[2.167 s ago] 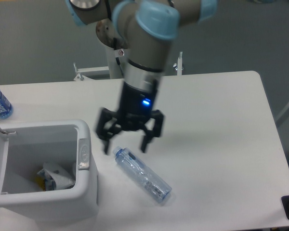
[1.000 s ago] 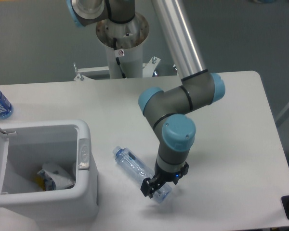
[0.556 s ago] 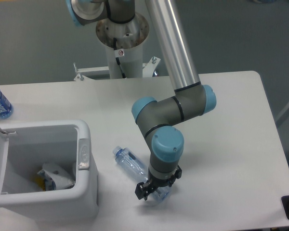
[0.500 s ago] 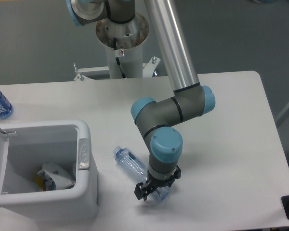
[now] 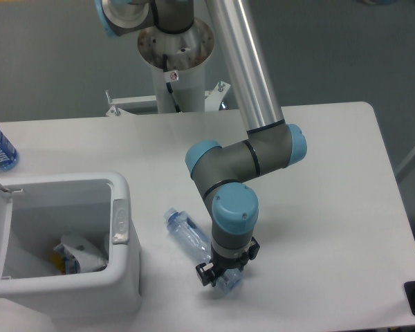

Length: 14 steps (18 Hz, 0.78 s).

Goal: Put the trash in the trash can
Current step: 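Close the gripper around the bottle's body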

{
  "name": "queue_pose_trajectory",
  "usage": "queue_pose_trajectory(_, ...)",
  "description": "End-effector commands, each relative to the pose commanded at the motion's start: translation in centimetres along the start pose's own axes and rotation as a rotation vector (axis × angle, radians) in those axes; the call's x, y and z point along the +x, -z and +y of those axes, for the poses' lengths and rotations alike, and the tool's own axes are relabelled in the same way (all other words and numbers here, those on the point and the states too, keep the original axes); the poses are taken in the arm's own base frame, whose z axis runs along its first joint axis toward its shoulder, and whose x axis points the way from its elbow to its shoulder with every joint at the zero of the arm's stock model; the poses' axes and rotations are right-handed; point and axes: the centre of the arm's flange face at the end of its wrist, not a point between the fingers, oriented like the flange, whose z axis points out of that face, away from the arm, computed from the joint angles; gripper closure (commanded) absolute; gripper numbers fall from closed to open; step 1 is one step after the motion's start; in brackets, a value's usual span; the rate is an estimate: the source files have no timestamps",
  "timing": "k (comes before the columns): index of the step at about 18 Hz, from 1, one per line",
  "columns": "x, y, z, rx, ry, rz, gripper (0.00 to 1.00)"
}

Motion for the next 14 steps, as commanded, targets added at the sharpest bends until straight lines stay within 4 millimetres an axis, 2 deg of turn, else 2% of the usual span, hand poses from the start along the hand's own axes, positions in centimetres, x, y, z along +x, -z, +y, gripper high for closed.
queue_pose_trajectory(5, 0.0, 1.3, -0.2, 0.018, -0.007, 0.007, 0.52)
queue_pose_trajectory(7, 0.1, 2.4, -0.4, 0.036, -0.015, 0.009, 0.52)
queue_pose_trajectory(9, 0.2, 5.8, -1.4, 0.096, -0.019, 0.020, 0.52)
queue_pose_trajectory(11, 0.0, 10.4, -3.3, 0.197, -0.020, 0.034, 0.52)
queue_pose_trajectory(14, 0.2, 15.9, -5.8, 0.333, -0.025, 0.089, 0.52)
